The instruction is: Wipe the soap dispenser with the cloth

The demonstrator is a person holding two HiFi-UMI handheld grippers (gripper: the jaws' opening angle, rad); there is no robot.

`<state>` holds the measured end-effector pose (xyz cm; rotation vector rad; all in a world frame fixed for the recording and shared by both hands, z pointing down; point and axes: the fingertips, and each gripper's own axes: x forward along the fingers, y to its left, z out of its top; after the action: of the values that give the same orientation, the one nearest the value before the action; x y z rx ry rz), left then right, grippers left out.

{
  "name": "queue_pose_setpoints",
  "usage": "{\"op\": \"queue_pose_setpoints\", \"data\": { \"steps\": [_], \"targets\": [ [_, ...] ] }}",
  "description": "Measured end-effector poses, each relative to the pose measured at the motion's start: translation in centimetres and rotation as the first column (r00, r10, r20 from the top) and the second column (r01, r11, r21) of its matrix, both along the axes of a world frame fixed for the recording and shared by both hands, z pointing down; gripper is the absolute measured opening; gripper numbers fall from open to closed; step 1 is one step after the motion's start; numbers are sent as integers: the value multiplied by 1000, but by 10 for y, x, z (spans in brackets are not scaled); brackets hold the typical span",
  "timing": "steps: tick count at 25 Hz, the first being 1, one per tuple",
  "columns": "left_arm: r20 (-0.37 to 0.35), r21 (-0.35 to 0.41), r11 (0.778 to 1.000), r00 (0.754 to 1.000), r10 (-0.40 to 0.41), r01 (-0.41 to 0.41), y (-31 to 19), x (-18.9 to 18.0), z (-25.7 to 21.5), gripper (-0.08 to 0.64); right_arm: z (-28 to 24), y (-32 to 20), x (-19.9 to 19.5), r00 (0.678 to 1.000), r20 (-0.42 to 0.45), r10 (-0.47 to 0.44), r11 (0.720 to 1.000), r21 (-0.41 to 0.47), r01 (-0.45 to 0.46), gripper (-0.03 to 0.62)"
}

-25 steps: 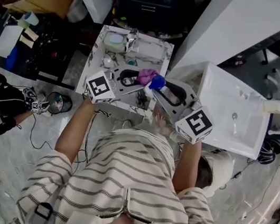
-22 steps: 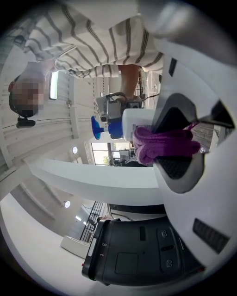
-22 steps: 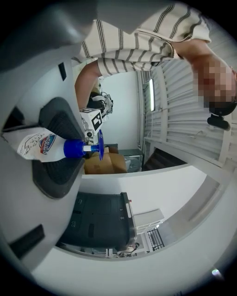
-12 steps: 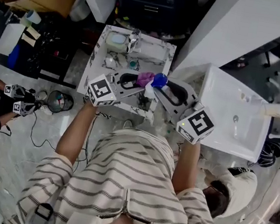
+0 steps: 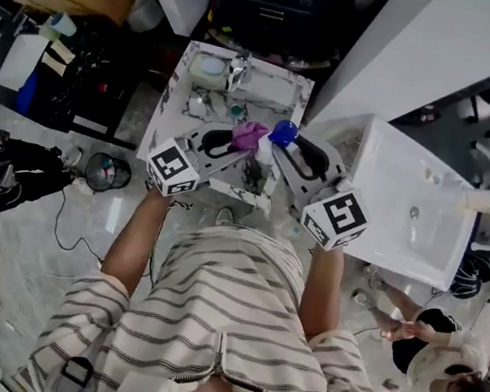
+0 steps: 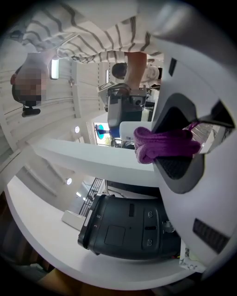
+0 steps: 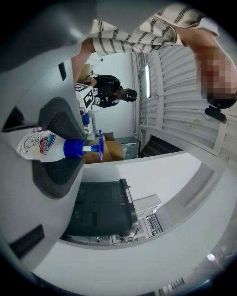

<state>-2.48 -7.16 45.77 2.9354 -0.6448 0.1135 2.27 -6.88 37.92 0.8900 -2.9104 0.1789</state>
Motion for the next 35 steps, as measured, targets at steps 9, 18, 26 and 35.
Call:
{"op": "queue_pose_setpoints", "data": {
  "steps": [9, 18, 26, 35],
  "targets": [
    [-8, 1, 984, 984, -181, 181, -15, -13, -4, 118, 12, -31, 6, 988, 10, 155, 988, 10, -155, 135],
    [71, 20, 936, 933, -353, 352, -32, -20, 1, 118, 39, -68, 12, 962, -7, 271, 962, -30, -271, 135],
    [127, 17, 898, 890, -439, 440, -48, -20, 18, 118, 75, -106, 15, 937, -61, 344, 936, -57, -347, 135],
    [182, -5, 859, 845, -502, 512, -63, -24, 45, 118, 126, -153, 12, 917, -99, 387, 920, -19, -391, 135]
  ]
}}
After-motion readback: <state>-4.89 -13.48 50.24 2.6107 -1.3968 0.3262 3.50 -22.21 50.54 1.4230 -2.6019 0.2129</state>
